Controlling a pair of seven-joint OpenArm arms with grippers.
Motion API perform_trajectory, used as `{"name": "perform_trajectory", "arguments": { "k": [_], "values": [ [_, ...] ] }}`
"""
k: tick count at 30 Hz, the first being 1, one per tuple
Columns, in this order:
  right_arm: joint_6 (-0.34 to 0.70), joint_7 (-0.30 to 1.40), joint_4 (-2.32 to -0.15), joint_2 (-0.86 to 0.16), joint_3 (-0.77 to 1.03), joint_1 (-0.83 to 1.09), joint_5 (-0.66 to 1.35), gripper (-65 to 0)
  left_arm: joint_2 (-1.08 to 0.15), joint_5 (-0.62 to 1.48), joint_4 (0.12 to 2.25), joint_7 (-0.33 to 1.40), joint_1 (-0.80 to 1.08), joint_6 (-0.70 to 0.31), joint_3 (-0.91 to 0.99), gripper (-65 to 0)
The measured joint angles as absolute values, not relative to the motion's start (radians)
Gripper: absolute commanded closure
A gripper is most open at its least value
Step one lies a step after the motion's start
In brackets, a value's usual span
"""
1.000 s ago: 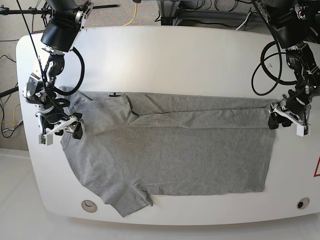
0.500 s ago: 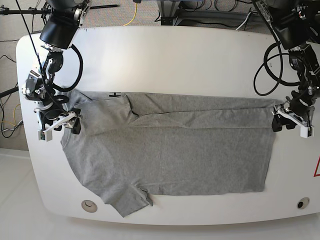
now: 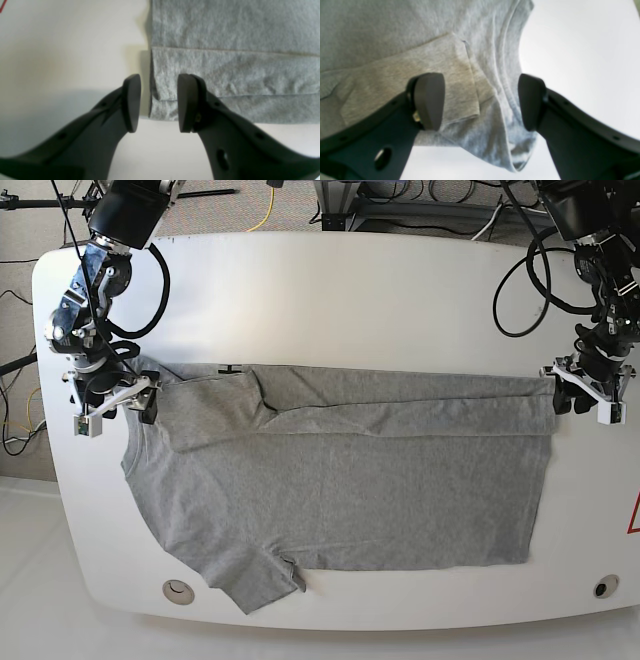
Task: Fold the T-shirt properly
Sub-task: 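Lower the folded edge and open both grippers, then close both grippers on the shirt's folded collar-side edge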
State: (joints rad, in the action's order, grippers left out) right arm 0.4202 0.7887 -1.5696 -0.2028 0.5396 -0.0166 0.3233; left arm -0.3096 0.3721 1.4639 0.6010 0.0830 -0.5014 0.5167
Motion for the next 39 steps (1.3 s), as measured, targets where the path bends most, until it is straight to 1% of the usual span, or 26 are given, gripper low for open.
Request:
{"name": "perform_trajectory", "arguments": {
  "k": [6, 12, 18, 24, 26, 32, 36, 39],
  "values": [
    [0.411, 0.792, -1.590, -0.222, 0.588, 0.038, 0.333, -43.2, -0.314, 0.389, 1.504, 0.598, 0.113, -0.509, 0.515, -22.1],
    [0.420, 0.796, -1.589, -0.218, 0.594, 0.086, 0.345, -44.0, -0.315, 0.383, 1.575, 0.616, 0.153, -0.510, 0.517, -29.8],
    [0.422, 0.789, -1.581, -0.219, 0.585, 0.112, 0.345, -43.8, -0.319, 0.386, 1.597, 0.648, 0.176, -0.510, 0.519, -35.0],
    [0.423, 0.778, -1.570, -0.233, 0.576, 0.140, 0.348, -44.0, -0.318, 0.389, 1.595, 0.661, 0.207, -0.511, 0.511, -36.0],
    [0.423, 0.772, -1.565, -0.233, 0.576, 0.146, 0.344, -44.1, -0.319, 0.385, 1.592, 0.661, 0.212, -0.513, 0.509, -35.5],
    [0.431, 0.714, -1.560, -0.238, 0.576, 0.183, 0.344, -44.4, -0.311, 0.364, 1.582, 0.628, 0.214, -0.506, 0.509, -29.2],
    [0.435, 0.716, -1.550, -0.236, 0.576, 0.196, 0.323, -44.2, -0.305, 0.359, 1.564, 0.601, 0.216, -0.507, 0.505, -27.2],
    [0.435, 0.714, -1.549, -0.234, 0.576, 0.199, 0.318, -44.2, -0.303, 0.360, 1.546, 0.588, 0.215, -0.509, 0.506, -24.4]
  ]
}}
